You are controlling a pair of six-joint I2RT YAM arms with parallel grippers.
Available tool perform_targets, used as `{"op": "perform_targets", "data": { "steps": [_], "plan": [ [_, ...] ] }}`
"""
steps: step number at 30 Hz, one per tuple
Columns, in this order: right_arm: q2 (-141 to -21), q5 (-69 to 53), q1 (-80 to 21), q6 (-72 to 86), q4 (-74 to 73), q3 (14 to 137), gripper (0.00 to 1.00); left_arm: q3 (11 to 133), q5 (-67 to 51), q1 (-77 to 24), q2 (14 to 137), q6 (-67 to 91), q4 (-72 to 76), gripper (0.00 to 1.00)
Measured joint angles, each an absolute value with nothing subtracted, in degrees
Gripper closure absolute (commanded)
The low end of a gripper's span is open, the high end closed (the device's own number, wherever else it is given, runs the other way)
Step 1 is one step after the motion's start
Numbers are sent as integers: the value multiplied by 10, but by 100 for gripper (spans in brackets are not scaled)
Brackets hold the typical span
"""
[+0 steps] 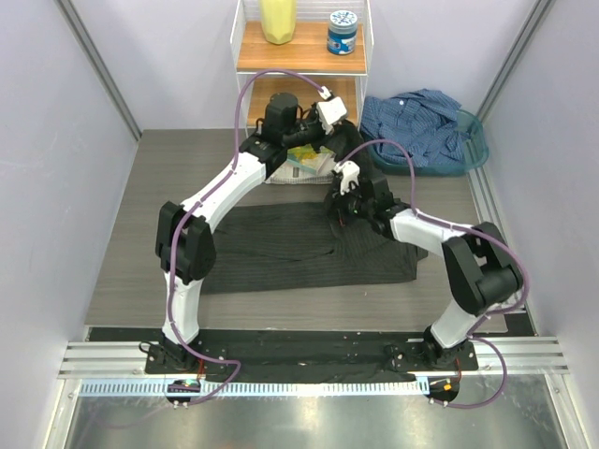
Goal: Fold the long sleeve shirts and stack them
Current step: Fold the shirt
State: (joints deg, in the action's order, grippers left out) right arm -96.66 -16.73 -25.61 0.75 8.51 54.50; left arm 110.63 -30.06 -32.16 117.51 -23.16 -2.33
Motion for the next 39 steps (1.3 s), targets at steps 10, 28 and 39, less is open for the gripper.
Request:
{"op": "perform_targets", "data": {
  "steps": [10, 28, 39],
  "plan": [
    [-966, -182, -279, -14, 19, 533, 99, 1117, -322, -321, 1179, -214, 20, 100],
    [-995, -239, -285, -21, -51, 577, 79, 1065, -445, -316, 1173, -201, 71, 100],
    [-710, -291, -293, -180, -236, 526, 43, 925, -569, -265, 1057, -327, -10, 100]
  ]
}}
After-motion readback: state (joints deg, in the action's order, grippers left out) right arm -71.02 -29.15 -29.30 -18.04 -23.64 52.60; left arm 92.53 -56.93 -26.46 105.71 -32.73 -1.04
